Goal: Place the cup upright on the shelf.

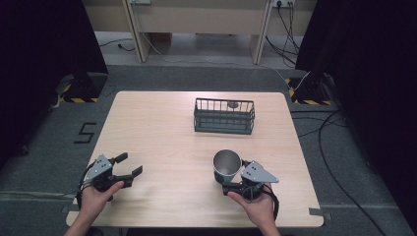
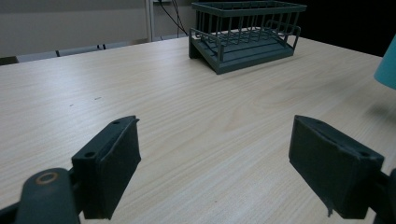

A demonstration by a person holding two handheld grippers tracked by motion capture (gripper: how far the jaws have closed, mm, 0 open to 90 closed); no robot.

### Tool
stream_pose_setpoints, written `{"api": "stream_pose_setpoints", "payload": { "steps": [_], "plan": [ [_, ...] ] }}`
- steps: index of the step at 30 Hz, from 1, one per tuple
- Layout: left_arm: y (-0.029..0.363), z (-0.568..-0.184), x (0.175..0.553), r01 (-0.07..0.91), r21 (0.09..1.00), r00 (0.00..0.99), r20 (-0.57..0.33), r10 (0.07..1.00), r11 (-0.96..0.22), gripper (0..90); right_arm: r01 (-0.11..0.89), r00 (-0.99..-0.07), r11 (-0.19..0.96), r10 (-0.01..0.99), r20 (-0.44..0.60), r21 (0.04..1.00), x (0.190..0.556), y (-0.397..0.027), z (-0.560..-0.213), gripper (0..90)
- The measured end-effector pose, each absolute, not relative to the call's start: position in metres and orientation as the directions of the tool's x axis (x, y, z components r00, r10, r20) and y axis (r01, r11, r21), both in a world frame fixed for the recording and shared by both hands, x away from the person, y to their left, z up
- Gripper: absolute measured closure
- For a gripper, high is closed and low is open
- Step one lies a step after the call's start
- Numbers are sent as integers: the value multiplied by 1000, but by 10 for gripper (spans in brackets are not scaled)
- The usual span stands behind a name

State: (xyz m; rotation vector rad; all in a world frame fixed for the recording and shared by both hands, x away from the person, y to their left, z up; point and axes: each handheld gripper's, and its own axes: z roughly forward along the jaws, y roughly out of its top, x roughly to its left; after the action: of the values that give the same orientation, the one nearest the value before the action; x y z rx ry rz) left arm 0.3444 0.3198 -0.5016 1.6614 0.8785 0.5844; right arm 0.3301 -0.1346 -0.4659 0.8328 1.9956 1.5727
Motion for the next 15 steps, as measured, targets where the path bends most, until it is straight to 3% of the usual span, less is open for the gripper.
{"api": "stream_pose_setpoints", "payload": {
  "steps": [15],
  "plan": [
    [320,-502,344,249,962,602,-63,796,-112,157,155,-668,136,744,3,978,348,-139,-457,162]
  ]
}}
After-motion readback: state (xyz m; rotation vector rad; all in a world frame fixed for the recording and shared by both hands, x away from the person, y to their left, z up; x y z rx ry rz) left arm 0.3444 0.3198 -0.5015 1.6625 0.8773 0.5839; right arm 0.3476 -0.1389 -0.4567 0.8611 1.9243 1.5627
